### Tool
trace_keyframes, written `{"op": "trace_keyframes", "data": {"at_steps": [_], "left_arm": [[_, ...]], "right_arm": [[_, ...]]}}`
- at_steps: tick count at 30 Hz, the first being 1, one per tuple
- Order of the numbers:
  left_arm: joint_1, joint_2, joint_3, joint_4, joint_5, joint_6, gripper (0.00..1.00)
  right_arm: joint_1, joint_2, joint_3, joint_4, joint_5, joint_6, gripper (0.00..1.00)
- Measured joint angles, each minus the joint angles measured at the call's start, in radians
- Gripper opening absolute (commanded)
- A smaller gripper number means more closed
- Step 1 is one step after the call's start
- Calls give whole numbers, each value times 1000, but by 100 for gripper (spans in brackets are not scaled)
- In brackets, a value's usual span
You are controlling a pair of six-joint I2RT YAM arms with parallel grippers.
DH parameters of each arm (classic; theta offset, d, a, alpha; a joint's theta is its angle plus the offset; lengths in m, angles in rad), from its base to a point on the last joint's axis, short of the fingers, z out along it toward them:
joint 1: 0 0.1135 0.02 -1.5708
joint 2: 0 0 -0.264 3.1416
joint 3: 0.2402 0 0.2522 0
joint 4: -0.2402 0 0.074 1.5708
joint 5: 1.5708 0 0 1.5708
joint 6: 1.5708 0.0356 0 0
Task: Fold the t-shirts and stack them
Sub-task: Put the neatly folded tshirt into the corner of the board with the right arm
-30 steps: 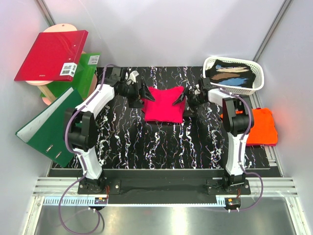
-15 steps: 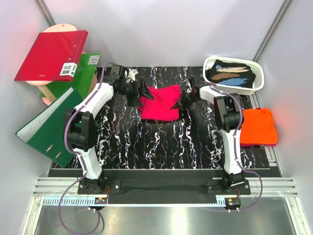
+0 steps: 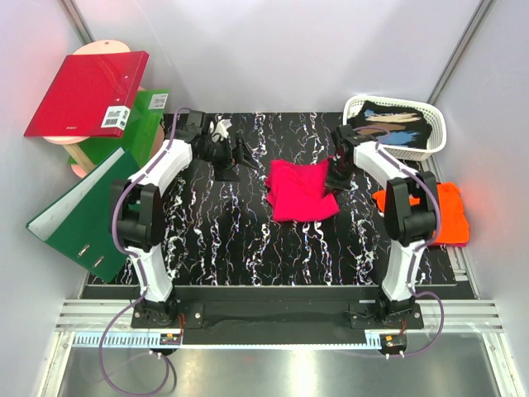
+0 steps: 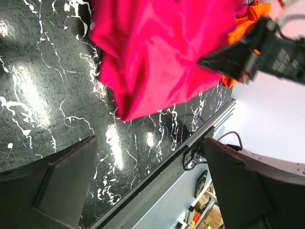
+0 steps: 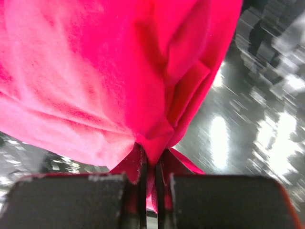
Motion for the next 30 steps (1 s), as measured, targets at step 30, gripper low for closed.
{"op": "trace_keyframes", "data": {"at_steps": [30], "left_arm": [[-2, 38, 0, 18, 54, 1, 99]], "right_arm": [[-326, -370, -176, -199, 454, -101, 0]]}}
